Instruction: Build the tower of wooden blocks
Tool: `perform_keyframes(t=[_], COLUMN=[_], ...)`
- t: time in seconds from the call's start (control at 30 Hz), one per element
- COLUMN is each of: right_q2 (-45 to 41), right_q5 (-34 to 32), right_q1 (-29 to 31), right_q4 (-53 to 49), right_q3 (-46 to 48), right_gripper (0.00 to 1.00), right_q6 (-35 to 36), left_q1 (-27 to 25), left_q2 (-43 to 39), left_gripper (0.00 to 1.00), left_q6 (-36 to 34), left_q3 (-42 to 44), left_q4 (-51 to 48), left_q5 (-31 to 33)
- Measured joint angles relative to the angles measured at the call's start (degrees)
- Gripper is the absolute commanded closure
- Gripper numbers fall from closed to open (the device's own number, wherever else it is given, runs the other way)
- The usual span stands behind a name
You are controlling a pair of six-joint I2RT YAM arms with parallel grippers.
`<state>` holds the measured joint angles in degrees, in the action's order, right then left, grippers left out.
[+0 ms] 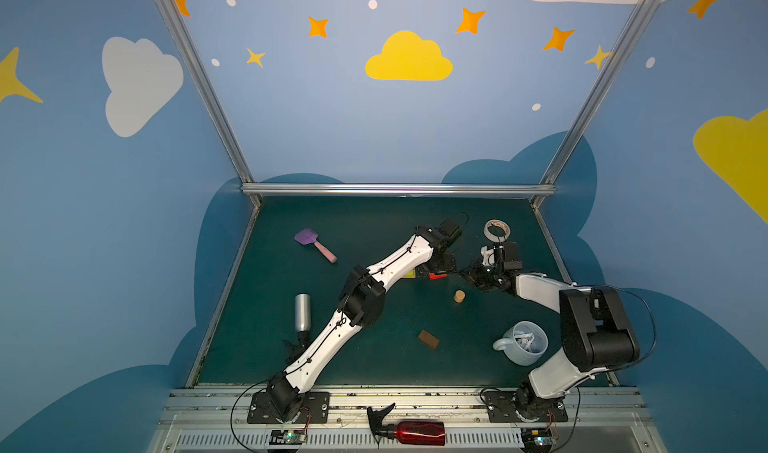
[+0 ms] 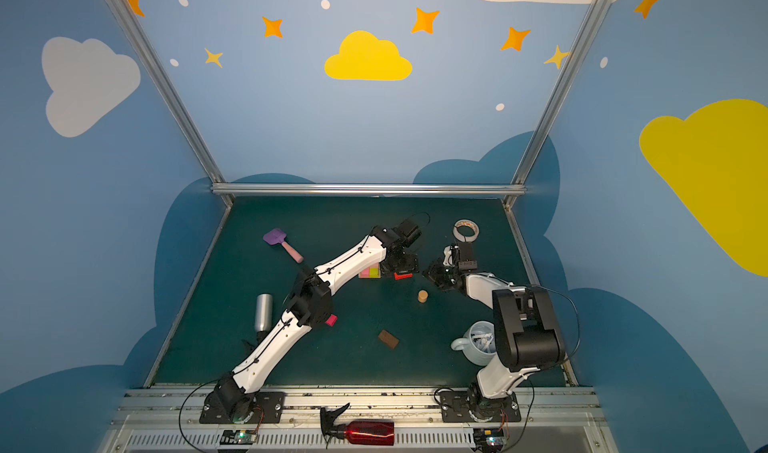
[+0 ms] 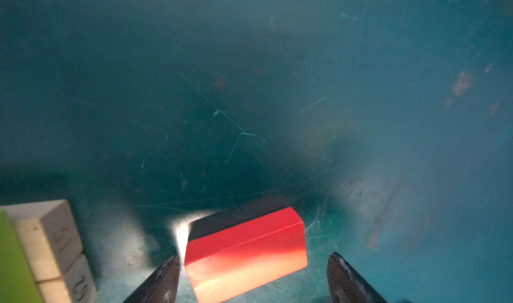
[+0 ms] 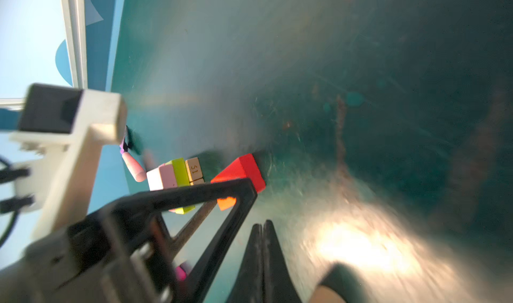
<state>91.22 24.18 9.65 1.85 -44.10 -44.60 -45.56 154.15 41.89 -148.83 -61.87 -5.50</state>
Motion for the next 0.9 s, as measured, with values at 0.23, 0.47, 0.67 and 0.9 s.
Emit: perform_keyframes(t=[0.23, 0.47, 0.67, 0.9], right_q2=[-6.1, -9.1, -9.8, -10.5], right_q5=[-3.4, -5.9, -6.8, -7.3], right_q1=[0.0, 0.0, 0.0, 0.0], right_q4=[-4.7, -7.6, -9.2, -9.8], right_q3=[0.1, 0.1, 0.1, 0.2], right_gripper=[1.0, 1.0, 1.0, 1.0], right_q6=[1.9, 3.1, 3.5, 3.7], left_q1=[-0.1, -0.4, -0.6, -0.9], left_q2=[0.4, 0.6, 0.7, 1.5], left_gripper=[0.19, 0.22, 0.24, 0.26], left_q6=[-1.1, -2.3, -2.7, -3.1], left_q3=[-0.6, -0.9, -0.9, -2.1], left_q4=[-0.6, -1.2, -1.4, -1.8], left_q5=[0.5, 1.6, 2.7, 3.9])
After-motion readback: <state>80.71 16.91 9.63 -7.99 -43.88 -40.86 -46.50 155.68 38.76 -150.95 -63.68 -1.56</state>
